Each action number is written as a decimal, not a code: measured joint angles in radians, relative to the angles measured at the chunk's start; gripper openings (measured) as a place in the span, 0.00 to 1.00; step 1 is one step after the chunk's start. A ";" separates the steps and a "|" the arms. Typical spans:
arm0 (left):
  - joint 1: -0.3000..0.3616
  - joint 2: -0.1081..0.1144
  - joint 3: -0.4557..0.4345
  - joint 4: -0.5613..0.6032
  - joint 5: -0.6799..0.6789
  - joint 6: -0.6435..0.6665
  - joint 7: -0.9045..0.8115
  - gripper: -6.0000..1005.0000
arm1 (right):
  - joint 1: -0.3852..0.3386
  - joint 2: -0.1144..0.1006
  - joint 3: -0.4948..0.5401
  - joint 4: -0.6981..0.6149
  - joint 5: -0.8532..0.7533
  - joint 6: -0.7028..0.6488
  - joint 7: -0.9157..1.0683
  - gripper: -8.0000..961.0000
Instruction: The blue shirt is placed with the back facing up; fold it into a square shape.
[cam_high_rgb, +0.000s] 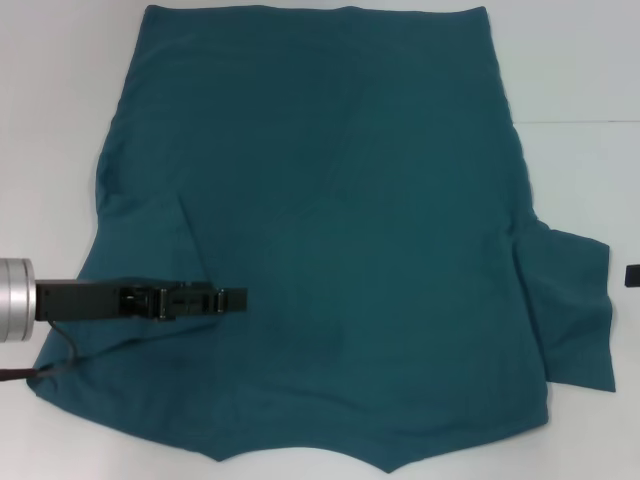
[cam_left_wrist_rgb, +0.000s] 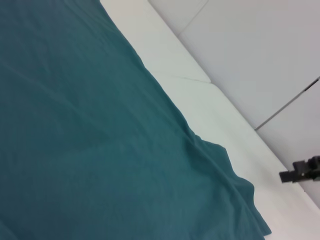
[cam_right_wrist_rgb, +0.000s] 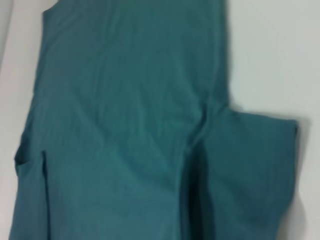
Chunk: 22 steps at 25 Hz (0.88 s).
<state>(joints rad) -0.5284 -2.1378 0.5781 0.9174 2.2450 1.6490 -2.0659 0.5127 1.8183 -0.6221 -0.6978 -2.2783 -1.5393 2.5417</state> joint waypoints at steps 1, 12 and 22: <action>0.000 0.000 0.000 0.000 -0.001 -0.002 0.000 0.79 | 0.000 0.005 0.000 0.003 -0.004 0.010 -0.004 0.73; 0.002 -0.001 0.000 -0.009 -0.001 -0.020 0.000 0.79 | 0.013 0.031 -0.009 0.041 -0.036 0.072 -0.029 0.73; 0.000 0.005 0.000 -0.029 -0.001 -0.031 0.000 0.79 | 0.015 0.040 -0.008 0.043 -0.042 0.100 -0.074 0.73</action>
<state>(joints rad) -0.5287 -2.1333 0.5783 0.8881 2.2441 1.6181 -2.0663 0.5278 1.8586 -0.6305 -0.6544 -2.3207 -1.4398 2.4680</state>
